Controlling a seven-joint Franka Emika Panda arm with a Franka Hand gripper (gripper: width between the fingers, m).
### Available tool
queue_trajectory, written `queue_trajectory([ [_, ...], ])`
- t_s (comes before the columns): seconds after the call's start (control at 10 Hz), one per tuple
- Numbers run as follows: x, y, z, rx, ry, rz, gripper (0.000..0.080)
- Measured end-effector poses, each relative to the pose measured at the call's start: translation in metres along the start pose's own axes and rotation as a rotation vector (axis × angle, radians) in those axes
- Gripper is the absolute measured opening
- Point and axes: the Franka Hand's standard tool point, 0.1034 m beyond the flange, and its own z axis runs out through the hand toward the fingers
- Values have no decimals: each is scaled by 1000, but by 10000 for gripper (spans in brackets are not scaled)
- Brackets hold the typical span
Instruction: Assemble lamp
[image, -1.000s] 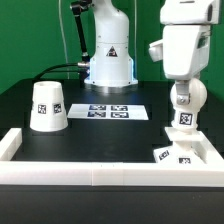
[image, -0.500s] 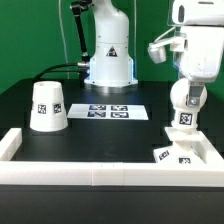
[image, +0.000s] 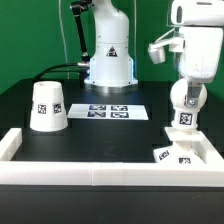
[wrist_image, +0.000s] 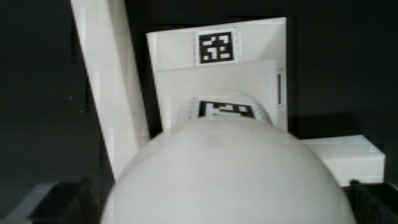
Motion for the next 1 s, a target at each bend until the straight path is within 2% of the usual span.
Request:
queue_trajectory([
  [0.5, 3, -1, 0, 2, 3, 364, 699],
  [0.6, 2, -1, 0, 2, 2, 419, 586],
  [1.0, 0, 0, 1, 2, 2, 521, 577],
])
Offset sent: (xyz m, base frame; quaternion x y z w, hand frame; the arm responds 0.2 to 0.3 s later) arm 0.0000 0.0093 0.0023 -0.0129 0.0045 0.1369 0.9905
